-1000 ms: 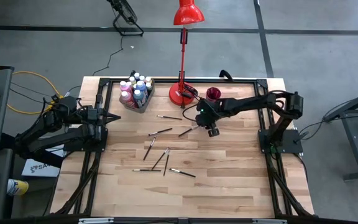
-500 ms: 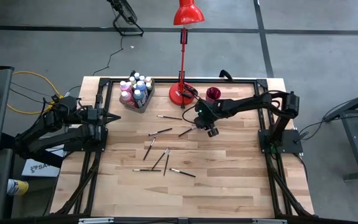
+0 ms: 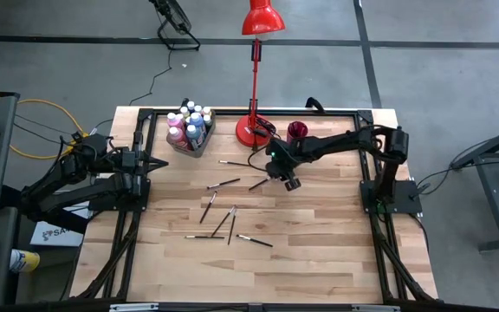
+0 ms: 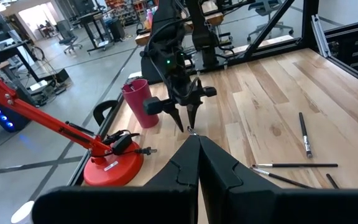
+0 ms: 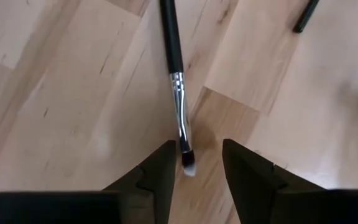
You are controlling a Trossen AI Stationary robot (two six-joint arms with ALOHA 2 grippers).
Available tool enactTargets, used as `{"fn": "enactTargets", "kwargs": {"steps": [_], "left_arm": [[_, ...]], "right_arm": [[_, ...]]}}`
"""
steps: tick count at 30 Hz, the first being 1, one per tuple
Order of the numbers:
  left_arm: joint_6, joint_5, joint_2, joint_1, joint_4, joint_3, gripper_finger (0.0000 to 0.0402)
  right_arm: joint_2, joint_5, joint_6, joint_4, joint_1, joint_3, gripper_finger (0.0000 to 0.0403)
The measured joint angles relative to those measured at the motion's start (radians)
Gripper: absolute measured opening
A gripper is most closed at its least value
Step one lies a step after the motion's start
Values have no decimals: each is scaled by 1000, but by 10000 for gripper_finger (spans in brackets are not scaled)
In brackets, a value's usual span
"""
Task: Pick & Place Paint Supplies
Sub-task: Put the paint brush into the cup
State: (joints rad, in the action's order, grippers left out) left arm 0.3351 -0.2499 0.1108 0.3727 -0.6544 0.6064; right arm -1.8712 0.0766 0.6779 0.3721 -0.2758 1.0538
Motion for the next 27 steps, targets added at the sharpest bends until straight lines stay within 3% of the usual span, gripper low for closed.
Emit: {"fn": "enactTargets", "kwargs": {"steps": [4, 13, 20, 24, 27], "left_arm": [[0, 0, 0, 0, 0, 0, 0], [0, 0, 0, 0, 0, 0, 0], [0, 0, 0, 0, 0, 0, 0], [0, 0, 0, 0, 0, 0, 0], [0, 0, 0, 0, 0, 0, 0]], "right_arm": [[-31, 21, -10, 58, 1, 33, 98], [-41, 18, -204, 147, 11, 34, 14], [1, -14, -366, 180, 49, 30, 6], [68, 17, -430, 303, 84, 71, 5], [131, -37, -459, 395, 105, 149, 5]]}}
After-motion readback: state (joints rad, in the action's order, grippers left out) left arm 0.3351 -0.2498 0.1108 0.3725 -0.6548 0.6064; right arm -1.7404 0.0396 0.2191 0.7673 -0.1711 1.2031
